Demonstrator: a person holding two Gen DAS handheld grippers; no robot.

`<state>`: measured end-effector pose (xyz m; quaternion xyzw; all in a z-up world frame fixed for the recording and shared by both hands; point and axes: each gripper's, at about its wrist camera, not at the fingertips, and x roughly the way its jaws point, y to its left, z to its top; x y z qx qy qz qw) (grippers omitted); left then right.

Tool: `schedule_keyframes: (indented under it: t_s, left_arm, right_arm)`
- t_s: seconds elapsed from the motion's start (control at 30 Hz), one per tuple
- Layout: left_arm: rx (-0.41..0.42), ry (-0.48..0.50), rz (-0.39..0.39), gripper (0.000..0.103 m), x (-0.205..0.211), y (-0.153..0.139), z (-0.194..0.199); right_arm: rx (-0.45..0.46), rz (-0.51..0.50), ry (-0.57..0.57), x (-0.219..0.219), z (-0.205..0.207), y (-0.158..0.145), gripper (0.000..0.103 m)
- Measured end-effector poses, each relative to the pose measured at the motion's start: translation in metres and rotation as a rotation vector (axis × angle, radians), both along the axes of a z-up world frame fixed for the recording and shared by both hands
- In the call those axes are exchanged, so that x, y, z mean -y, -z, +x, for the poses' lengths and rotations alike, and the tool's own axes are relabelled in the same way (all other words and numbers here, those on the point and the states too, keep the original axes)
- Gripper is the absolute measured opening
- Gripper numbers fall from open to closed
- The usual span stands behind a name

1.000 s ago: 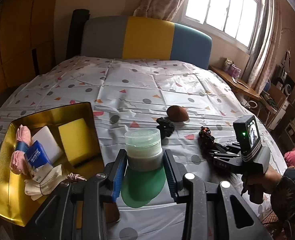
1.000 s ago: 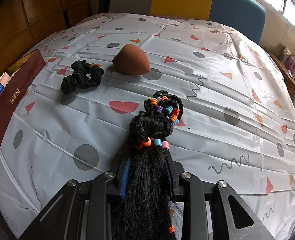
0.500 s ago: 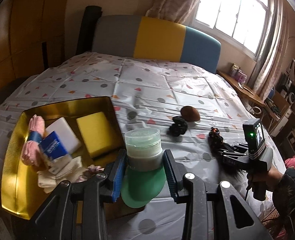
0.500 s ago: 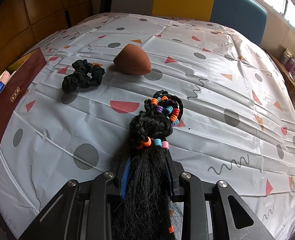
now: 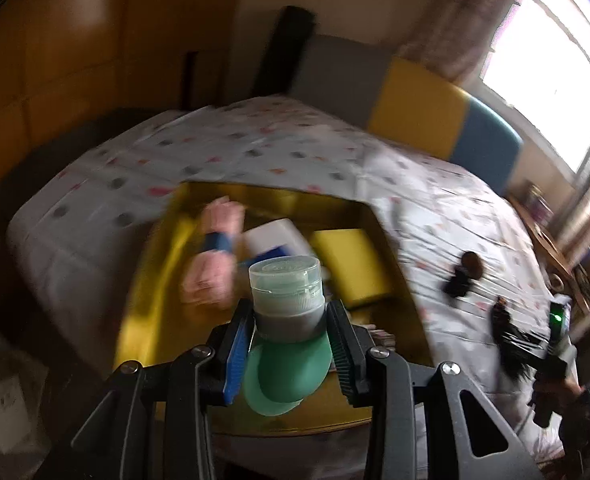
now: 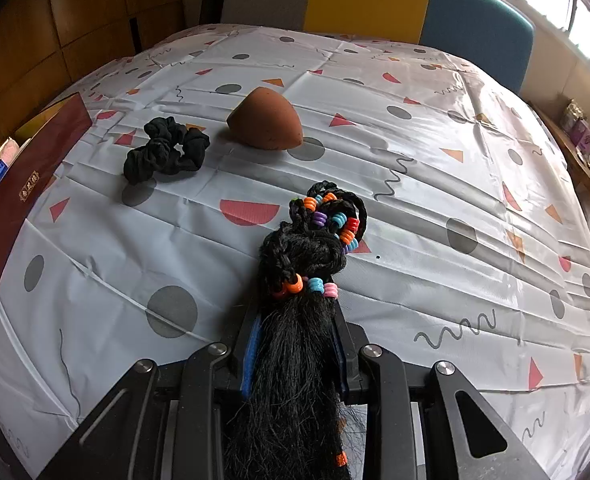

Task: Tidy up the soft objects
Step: 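Carry the green bottle into the gold tray and open the left tool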

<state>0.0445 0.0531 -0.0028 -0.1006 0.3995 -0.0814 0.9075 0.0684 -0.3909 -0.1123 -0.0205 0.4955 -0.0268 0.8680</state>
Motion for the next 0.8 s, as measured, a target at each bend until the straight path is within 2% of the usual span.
schedule_keyframes:
  t_s: [0.2, 0.3, 0.43, 0.5, 0.6, 0.8]
  left_arm:
    - [-0.08, -0.102, -0.081, 0.037, -0.04, 0.024, 0.01]
    - [-0.113, -0.095, -0.094, 0.037, -0.04, 0.034, 0.022]
    - [-0.172, -0.093, -0.048, 0.038, -0.029, 0.049, 0.035]
    - [-0.177, -0.093, 0.013, 0.04, -0.025, 0.052, 0.036]
    - [-0.161, -0.118, 0.102, 0.044, -0.022, 0.054, 0.035]
    - [-0.085, -0.138, 0.167, 0.045, -0.021, 0.044, 0.028]
  right_arm:
    - [-0.003, -0.014, 0.0, -0.001, 0.0, 0.0, 0.029]
    - [-0.003, -0.009, 0.008, -0.001, 0.0, 0.0, 0.03]
    - [-0.005, -0.012, 0.006, -0.001, 0.0, 0.001, 0.03]
    - [-0.004, -0.01, 0.005, -0.001, 0.0, 0.0, 0.03]
    - [-0.004, -0.015, 0.002, -0.001, 0.001, 0.0, 0.03]
    - [-0.004, -0.02, -0.001, -0.002, 0.001, 0.001, 0.03]
